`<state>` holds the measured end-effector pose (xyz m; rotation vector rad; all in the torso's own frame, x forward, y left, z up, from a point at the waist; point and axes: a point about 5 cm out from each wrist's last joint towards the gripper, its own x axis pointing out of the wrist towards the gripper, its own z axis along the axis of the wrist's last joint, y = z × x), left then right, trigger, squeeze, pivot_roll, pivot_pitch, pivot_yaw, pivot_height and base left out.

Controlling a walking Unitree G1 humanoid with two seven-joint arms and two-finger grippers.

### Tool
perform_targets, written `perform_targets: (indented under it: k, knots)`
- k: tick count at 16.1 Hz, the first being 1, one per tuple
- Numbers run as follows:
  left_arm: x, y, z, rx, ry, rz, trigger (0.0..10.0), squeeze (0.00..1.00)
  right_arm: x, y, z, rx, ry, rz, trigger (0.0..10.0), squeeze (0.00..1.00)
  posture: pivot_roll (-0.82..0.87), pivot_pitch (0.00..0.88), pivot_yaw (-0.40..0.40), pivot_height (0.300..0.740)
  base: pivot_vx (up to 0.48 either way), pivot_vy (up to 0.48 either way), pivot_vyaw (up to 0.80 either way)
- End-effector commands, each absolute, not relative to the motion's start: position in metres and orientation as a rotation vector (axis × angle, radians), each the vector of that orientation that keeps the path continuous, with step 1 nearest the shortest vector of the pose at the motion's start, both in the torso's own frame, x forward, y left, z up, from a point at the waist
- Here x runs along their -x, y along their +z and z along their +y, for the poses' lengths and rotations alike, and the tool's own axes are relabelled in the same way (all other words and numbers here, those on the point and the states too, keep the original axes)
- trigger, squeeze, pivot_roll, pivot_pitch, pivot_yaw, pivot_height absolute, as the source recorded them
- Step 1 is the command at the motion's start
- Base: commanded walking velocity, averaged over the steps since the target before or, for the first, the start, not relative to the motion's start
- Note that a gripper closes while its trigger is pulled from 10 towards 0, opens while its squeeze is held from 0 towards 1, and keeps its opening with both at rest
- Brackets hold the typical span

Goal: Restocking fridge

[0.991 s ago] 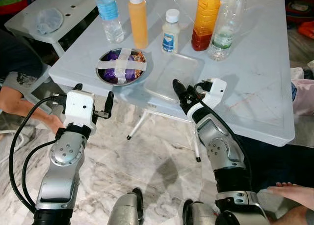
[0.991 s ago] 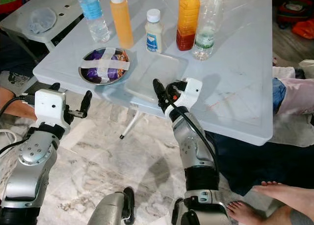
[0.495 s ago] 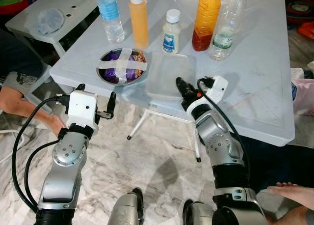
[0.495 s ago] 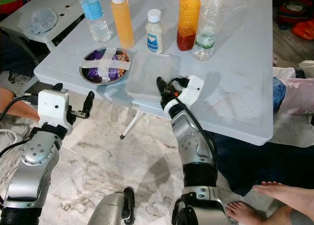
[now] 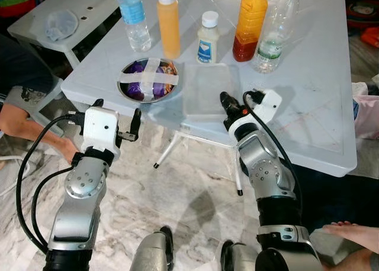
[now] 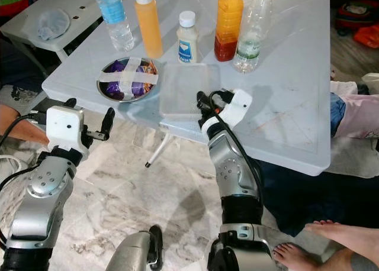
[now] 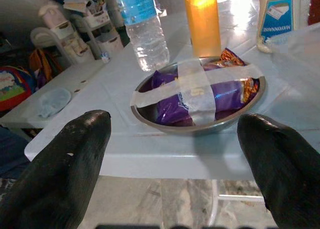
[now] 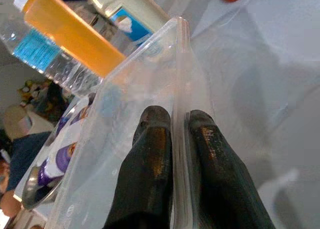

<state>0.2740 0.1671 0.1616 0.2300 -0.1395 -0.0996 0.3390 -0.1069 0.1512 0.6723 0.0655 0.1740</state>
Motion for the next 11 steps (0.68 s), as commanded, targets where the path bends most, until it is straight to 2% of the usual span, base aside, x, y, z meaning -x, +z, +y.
perform_targets:
  k: [1, 4, 5, 6, 11]
  knots:
    - [-0.274, 0.159, 0.167, -0.227, -0.090, -0.123, 10.0, 0.00, -0.334, 0.138, -0.117, -0.659, 0.079, 0.106, 0.0, 0.00, 0.10, 0.179, 0.094, 0.740, 0.000, 0.000, 0.00]
    - [-0.273, 0.155, 0.163, -0.210, -0.096, -0.108, 10.0, 0.00, -0.331, 0.140, -0.127, -0.620, 0.023, 0.083, 0.0, 0.00, 0.09, 0.180, 0.096, 0.740, 0.000, 0.000, 0.00]
    - [-0.273, 0.154, 0.163, -0.210, -0.097, -0.106, 10.0, 0.00, -0.329, 0.140, -0.132, -0.606, 0.002, 0.074, 4.2, 0.00, 0.09, 0.177, 0.094, 0.740, 0.000, 0.000, 0.00]
    - [-0.273, 0.154, 0.163, -0.210, -0.096, -0.105, 10.0, 0.00, -0.327, 0.141, -0.136, -0.593, -0.010, 0.066, 10.0, 0.00, 0.08, 0.174, 0.091, 0.740, 0.000, 0.000, 0.00]
    - [-0.275, 0.154, 0.164, -0.204, -0.074, -0.111, 10.0, 0.00, -0.315, 0.156, -0.151, -0.485, -0.031, -0.007, 10.0, 0.00, 0.08, 0.165, 0.076, 0.740, 0.000, 0.000, 0.00]
